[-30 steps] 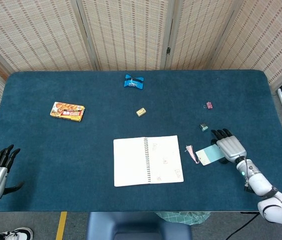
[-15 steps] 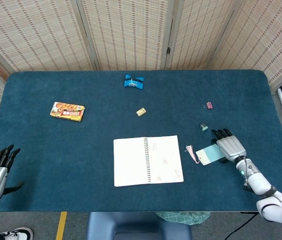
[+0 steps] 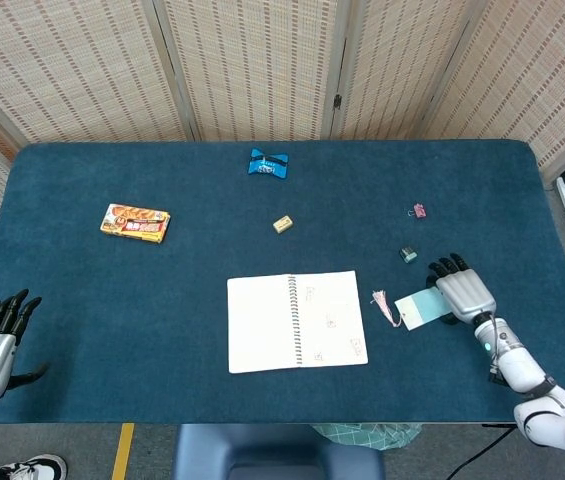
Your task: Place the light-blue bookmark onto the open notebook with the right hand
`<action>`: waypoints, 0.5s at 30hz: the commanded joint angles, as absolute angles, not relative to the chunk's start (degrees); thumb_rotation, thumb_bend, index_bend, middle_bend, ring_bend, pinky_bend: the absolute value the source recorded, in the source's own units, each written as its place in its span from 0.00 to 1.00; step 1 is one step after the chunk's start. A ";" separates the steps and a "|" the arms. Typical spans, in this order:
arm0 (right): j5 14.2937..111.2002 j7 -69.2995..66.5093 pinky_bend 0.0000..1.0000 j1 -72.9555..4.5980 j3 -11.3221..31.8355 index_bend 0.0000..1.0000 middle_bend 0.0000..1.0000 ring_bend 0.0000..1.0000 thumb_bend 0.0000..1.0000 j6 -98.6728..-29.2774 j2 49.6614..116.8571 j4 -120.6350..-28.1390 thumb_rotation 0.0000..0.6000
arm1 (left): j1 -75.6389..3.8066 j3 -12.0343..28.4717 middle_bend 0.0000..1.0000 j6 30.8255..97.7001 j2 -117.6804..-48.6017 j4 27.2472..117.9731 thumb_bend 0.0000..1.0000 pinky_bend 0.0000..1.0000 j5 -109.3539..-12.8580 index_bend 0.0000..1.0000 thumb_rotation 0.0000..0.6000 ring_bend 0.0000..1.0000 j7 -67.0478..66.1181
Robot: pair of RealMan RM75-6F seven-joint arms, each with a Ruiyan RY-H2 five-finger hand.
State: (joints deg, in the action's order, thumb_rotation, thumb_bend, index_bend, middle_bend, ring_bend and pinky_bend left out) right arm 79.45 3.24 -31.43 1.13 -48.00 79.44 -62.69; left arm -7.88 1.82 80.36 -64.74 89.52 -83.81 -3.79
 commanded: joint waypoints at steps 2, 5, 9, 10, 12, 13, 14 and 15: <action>81.56 2.48 0.00 -31.32 1.33 0.49 0.18 0.09 0.23 -50.86 78.47 -64.52 1.00 | -7.90 1.83 0.00 80.29 -64.78 89.52 0.22 0.02 -83.74 0.13 1.00 0.00 -3.91; 85.71 0.47 0.00 -31.85 0.88 0.49 0.18 0.09 0.23 -54.38 78.24 -65.10 1.00 | -7.91 1.83 0.00 80.29 -64.78 89.57 0.22 0.02 -83.76 0.13 1.00 0.00 -3.97; 90.35 -0.84 0.00 -33.48 0.94 0.49 0.18 0.10 0.23 -58.12 77.98 -66.50 1.00 | -7.95 1.78 0.00 80.21 -64.72 89.84 0.22 0.02 -83.79 0.13 1.00 0.00 -3.96; 91.05 -0.62 0.00 -33.93 1.11 0.49 0.18 0.10 0.23 -58.62 77.77 -67.36 1.00 | -7.92 1.79 0.00 80.24 -64.68 90.01 0.22 0.02 -83.74 0.13 1.00 0.00 -4.02; 93.11 0.14 0.00 -35.22 1.45 0.49 0.18 0.10 0.23 -59.85 77.18 -69.83 1.00 | -7.78 1.88 0.00 80.63 -64.64 90.41 0.22 0.02 -83.74 0.13 1.00 0.00 -4.10; 94.07 0.54 0.00 -35.82 1.56 0.49 0.18 0.10 0.23 -60.28 76.91 -70.98 1.00 | -7.73 1.92 0.00 80.81 -64.62 90.53 0.22 0.02 -83.81 0.13 1.00 0.00 -3.98; 95.28 1.16 0.00 -36.67 1.72 0.49 0.18 0.10 0.23 -60.67 76.48 -72.70 1.00 | -7.69 1.92 0.00 80.93 -64.55 90.60 0.22 0.02 -83.88 0.13 1.00 0.00 -3.78; 96.11 1.76 0.00 -37.29 1.88 0.49 0.18 0.10 0.23 -60.91 76.15 -74.12 1.00 | -7.66 1.91 0.00 80.93 -64.47 90.61 0.22 0.02 -83.86 0.13 1.00 0.00 -3.65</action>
